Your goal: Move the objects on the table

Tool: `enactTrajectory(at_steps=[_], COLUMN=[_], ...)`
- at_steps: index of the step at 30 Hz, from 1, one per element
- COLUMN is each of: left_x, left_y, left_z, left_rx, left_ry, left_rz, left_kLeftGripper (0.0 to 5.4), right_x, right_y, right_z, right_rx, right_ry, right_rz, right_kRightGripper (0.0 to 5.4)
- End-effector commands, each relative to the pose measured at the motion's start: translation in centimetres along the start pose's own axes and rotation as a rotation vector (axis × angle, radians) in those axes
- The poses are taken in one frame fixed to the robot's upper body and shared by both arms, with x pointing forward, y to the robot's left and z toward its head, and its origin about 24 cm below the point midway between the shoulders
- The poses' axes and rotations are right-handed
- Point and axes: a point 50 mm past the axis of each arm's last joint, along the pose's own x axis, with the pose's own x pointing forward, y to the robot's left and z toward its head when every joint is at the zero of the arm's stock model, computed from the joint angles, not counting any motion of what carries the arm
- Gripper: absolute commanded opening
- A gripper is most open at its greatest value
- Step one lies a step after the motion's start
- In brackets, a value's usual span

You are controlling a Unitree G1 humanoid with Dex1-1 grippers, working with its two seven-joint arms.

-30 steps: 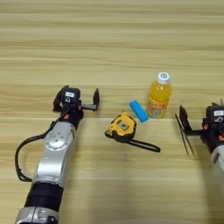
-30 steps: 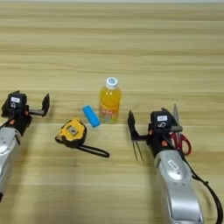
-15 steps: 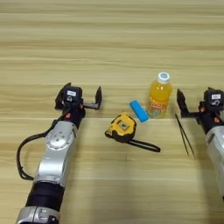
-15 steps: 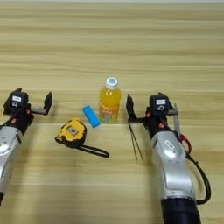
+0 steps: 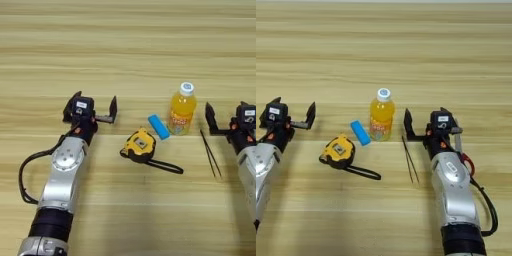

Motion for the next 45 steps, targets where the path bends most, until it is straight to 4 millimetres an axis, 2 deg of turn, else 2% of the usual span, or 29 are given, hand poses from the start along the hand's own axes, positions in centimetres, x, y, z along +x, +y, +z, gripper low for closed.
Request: enactTrajectory(at_steps=[1,6,14,31,45], left_x=[-0.8,-1.7,-3.5,-4.1,-4.3], left_y=[-1.7,-3.6,-5.9,-6.5,-6.6], left_z=[0.7,1.2,-1.1,-3.7,-4.8], left_rx=[-0.061,-0.128,-0.109,-0.047,-0.047], left_ry=[-0.007,0.000,0.110,0.201,0.237], left_rz=[-0.071,-0.181,-0.337,-0.384,-0.391], left_kLeftGripper=[5.40,5.40,5.40,5.40,5.40], right_x=[0.3,0.4,0.4,0.4,0.2], right_y=[0.3,0.6,0.8,0.9,1.0], right_z=[0.3,0.1,0.1,0.1,0.2], right_rx=[0.004,0.003,0.004,0.008,0.010], right_ry=[-0.013,-0.001,-0.003,-0.003,-0.003], right_rz=[0.009,0.021,0.024,0.025,0.027], right_kRightGripper=[5.38,5.38,5.38,5.38,5.38])
